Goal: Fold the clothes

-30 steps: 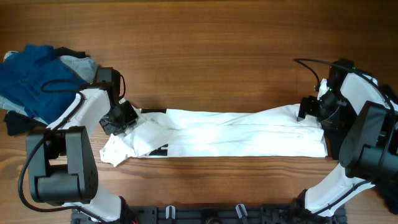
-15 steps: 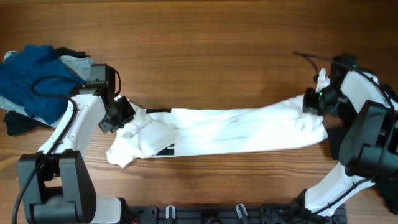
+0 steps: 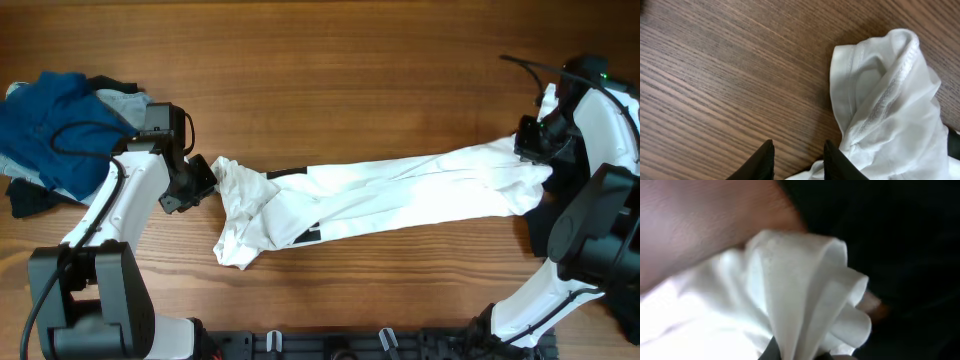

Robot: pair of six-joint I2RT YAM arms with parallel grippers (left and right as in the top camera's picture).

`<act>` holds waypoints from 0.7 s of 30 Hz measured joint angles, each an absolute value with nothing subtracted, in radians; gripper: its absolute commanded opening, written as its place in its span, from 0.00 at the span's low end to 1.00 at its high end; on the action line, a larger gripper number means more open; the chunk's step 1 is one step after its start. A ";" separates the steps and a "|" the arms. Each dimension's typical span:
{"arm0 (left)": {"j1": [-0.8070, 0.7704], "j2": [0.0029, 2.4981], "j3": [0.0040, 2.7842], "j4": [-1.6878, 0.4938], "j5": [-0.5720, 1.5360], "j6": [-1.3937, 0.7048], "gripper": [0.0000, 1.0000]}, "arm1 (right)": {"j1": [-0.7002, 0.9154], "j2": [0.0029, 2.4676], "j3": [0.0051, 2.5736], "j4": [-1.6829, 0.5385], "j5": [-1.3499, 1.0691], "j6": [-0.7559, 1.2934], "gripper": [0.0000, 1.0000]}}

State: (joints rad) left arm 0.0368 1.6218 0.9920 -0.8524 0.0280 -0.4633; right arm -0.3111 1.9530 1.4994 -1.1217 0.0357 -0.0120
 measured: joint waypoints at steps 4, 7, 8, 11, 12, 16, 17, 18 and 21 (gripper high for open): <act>0.037 1.622 0.992 -0.852 0.052 -0.467 0.34 | -0.138 1.953 1.525 -1.251 -0.002 0.023 0.04; 0.037 1.622 0.992 -0.852 0.054 -0.470 0.35 | -0.003 1.953 1.525 -1.277 -0.028 0.100 0.04; 0.037 1.622 0.992 -0.852 0.055 -0.470 0.35 | 0.045 1.953 1.525 -1.279 -0.037 0.131 0.04; 0.037 1.622 0.992 -0.852 0.058 -0.470 0.35 | 0.144 1.953 1.525 -1.277 -0.046 0.193 0.04; 0.037 1.622 0.992 -0.852 0.058 -0.470 0.35 | 0.194 1.953 1.525 -1.273 -0.052 0.222 0.05; 0.037 1.622 0.992 -0.856 0.058 -0.470 0.35 | 0.296 1.953 1.507 -1.238 -0.073 0.269 0.11; 0.037 1.622 0.992 -0.856 0.058 -0.470 0.35 | 0.307 1.953 1.506 -1.234 -0.079 0.270 0.18; 0.037 1.622 0.992 -0.855 0.058 -0.470 0.35 | 0.317 1.953 1.506 -1.230 -0.082 0.277 0.29; 0.037 1.622 0.992 -0.857 0.058 -0.470 0.35 | 0.353 1.953 1.506 -1.222 -0.101 0.285 0.40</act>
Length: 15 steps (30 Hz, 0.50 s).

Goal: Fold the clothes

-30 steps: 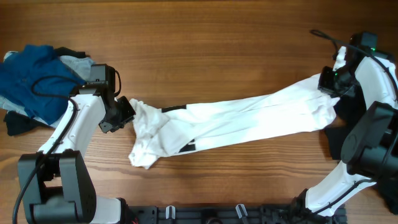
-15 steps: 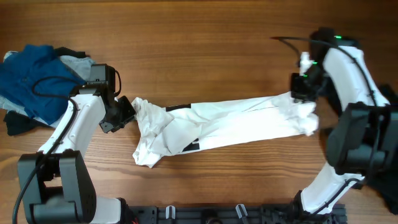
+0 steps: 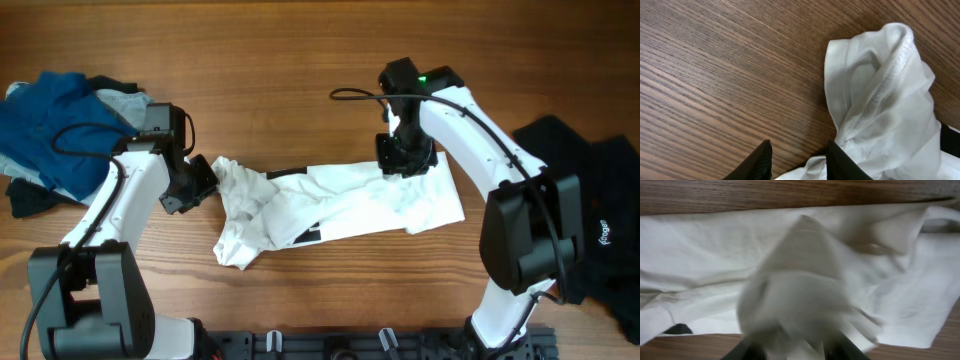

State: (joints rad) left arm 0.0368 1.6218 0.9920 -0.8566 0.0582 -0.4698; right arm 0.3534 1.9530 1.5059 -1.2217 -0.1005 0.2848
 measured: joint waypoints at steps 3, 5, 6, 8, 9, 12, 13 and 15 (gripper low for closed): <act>0.037 1.622 0.992 -0.863 0.058 -0.470 0.35 | 0.368 1.953 1.505 -1.180 -0.224 0.195 0.22; 0.037 1.622 0.992 -0.863 0.058 -0.470 0.36 | 0.369 1.953 1.505 -1.176 -0.247 0.155 0.25; 0.037 1.622 0.992 -0.864 0.058 -0.470 0.36 | 0.368 1.953 1.504 -1.192 -0.184 0.200 0.25; 0.037 1.622 0.992 -0.863 0.058 -0.470 0.36 | 0.351 1.953 1.501 -1.235 -0.032 0.308 0.25; 0.037 1.622 0.992 -0.863 0.058 -0.470 0.36 | 0.341 1.953 1.499 -1.238 0.029 0.346 0.25; 0.037 1.622 0.992 -0.863 0.058 -0.470 0.36 | 0.328 1.953 1.480 -1.233 0.098 0.396 0.41; 0.037 1.622 0.992 -0.863 0.058 -0.470 0.36 | 0.327 1.953 1.446 -1.221 0.117 0.418 0.43; 0.037 1.622 0.992 -0.863 0.059 -0.470 0.36 | 0.327 1.951 1.393 -1.180 0.083 0.408 0.43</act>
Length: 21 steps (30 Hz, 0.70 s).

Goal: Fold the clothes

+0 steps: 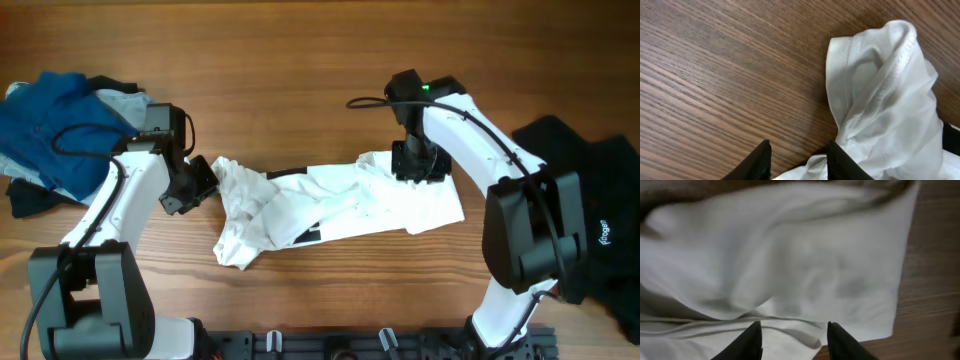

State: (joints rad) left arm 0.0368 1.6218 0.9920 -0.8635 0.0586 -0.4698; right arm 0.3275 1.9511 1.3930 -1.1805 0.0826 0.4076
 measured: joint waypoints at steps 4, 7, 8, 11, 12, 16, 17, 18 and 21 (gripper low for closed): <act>0.037 1.622 0.992 -0.863 0.058 -0.470 0.36 | 0.327 1.951 1.298 -1.105 -0.050 0.352 0.42; 0.037 1.622 0.992 -0.863 0.058 -0.470 0.36 | 0.327 1.951 1.245 -1.056 -0.261 0.178 0.29; 0.037 1.622 0.992 -0.863 0.058 -0.470 0.36 | 0.327 1.951 1.244 -1.059 -0.333 0.118 0.25; 0.037 1.622 0.992 -0.863 0.058 -0.470 0.36 | 0.327 1.951 1.244 -1.065 -0.445 0.020 0.25; 0.037 1.622 0.992 -0.863 0.058 -0.470 0.36 | 0.327 1.951 1.244 -1.065 -0.465 0.001 0.25; 0.037 1.622 0.992 -0.863 0.058 -0.470 0.36 | 0.327 1.951 1.243 -1.023 -0.567 -0.053 0.16; 0.037 1.622 0.992 -0.863 0.058 -0.470 0.36 | 0.327 1.951 1.240 -0.980 -0.595 -0.051 0.12; 0.037 1.622 0.992 -0.863 0.058 -0.470 0.36 | 0.327 1.951 1.240 -0.944 -0.613 -0.038 0.11; 0.037 1.622 0.992 -0.863 0.058 -0.470 0.36 | 0.327 1.951 1.239 -0.880 -0.632 0.004 0.20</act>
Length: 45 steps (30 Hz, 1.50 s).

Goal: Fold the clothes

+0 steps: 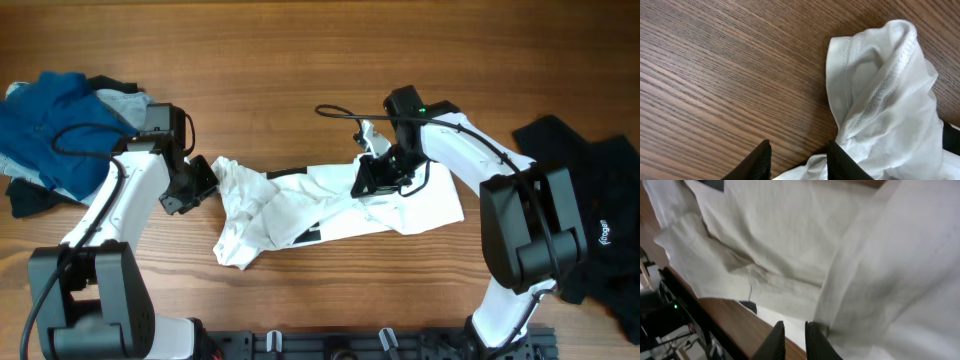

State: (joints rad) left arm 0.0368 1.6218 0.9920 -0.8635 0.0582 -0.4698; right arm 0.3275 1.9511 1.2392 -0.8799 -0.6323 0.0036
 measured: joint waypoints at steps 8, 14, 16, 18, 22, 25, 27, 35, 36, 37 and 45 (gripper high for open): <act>0.037 1.622 0.992 -0.863 0.058 -0.470 0.36 | 0.359 1.944 1.272 -0.873 -0.393 0.134 0.26; 0.037 1.622 0.992 -0.863 0.058 -0.470 0.37 | 0.452 1.939 1.276 -0.874 -0.216 0.213 0.06; 0.037 1.622 0.992 -0.863 0.058 -0.470 0.37 | 0.455 1.939 1.276 -0.877 -0.172 0.251 0.04; 0.037 1.622 0.992 -0.863 0.058 -0.470 0.37 | 0.455 1.939 1.276 -0.871 -0.146 0.269 0.04; 0.037 1.622 0.992 -0.863 0.058 -0.470 0.37 | 0.455 1.939 1.276 -0.837 -0.133 0.268 0.04; 0.037 1.622 0.992 -0.863 0.058 -0.470 0.37 | 0.455 1.939 1.288 -0.822 -0.134 0.257 0.04; 0.037 1.622 0.992 -0.863 0.058 -0.470 0.42 | 0.455 1.932 1.315 -0.821 -0.138 0.244 0.12; 0.037 1.622 0.991 -0.882 0.074 -0.469 0.54 | 0.455 1.895 1.332 -0.973 -0.104 0.331 0.26; 0.037 1.622 0.984 -0.878 0.084 -0.468 0.54 | 0.455 1.895 1.332 -0.976 -0.094 0.340 0.26; 0.037 1.622 0.975 -0.873 0.095 -0.466 0.55 | 0.455 1.895 1.332 -0.982 -0.088 0.345 0.32; 0.037 1.622 0.836 -0.732 0.257 -0.451 0.57 | 0.480 1.895 1.329 -0.979 -0.087 0.363 0.47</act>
